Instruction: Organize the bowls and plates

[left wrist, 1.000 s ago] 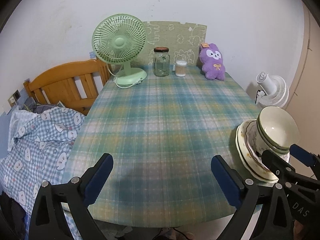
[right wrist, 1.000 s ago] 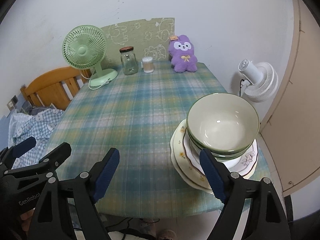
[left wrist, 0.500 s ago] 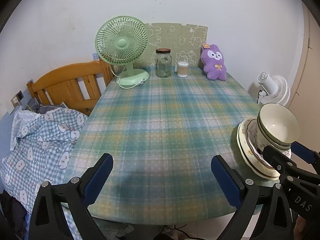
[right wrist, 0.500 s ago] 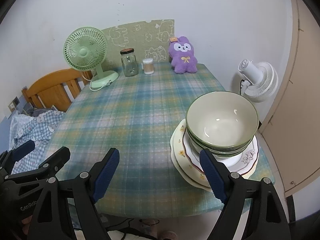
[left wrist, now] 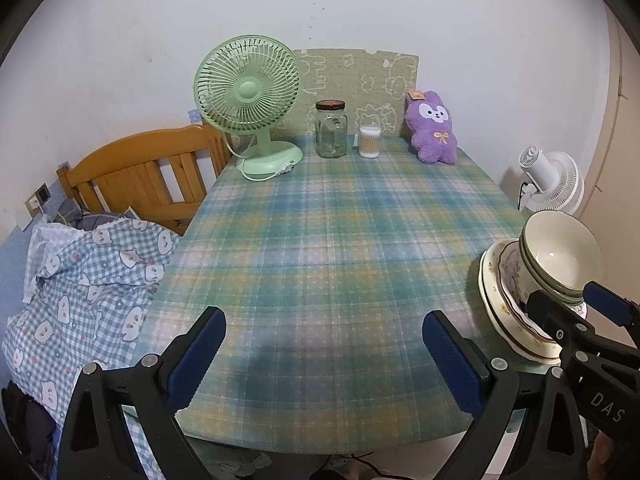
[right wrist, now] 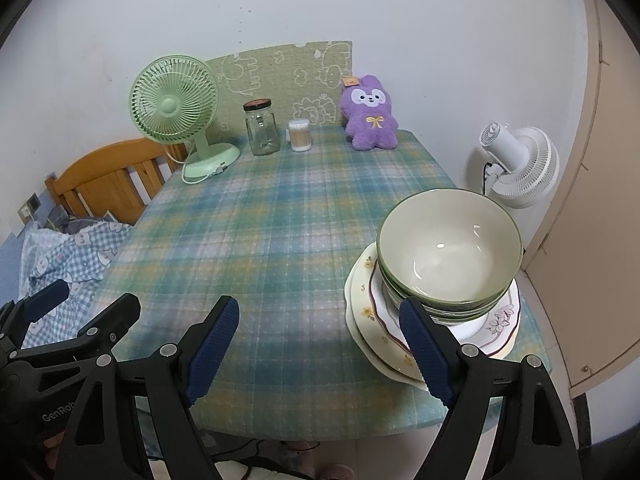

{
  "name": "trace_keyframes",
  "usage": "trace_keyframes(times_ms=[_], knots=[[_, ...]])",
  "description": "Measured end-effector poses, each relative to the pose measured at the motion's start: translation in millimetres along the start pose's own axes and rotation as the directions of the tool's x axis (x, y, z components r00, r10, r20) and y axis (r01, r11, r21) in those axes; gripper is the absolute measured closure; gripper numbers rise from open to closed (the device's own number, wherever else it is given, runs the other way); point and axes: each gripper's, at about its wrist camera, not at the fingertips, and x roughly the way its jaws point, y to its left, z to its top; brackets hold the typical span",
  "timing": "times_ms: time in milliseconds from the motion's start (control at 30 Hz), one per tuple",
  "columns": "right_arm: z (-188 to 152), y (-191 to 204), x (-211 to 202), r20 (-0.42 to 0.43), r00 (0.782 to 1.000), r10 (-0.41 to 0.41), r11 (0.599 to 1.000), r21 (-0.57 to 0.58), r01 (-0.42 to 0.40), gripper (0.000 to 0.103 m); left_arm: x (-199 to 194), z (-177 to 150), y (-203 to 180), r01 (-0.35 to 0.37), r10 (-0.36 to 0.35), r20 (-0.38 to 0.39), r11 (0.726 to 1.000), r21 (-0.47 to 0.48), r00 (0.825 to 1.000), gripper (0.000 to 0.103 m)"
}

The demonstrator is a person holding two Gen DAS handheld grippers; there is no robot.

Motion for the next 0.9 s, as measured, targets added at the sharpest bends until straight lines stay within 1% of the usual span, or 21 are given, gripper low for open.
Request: trace_keyframes(times_ms=[367,900], knots=[[5.5,4.4,5.2,-0.008,1.0,0.006,1.0,-0.004,-0.006,0.019,1.9,1.8,4.0,-0.003,0.003,-0.001,1.0,-0.002,1.0,0.003],[3.0,4.4,8.7,-0.013,1.0,0.001,1.0,0.002,-0.001,0.018,3.9,2.4,6.7,0.001,-0.001,-0.004,1.0,0.001,1.0,0.003]])
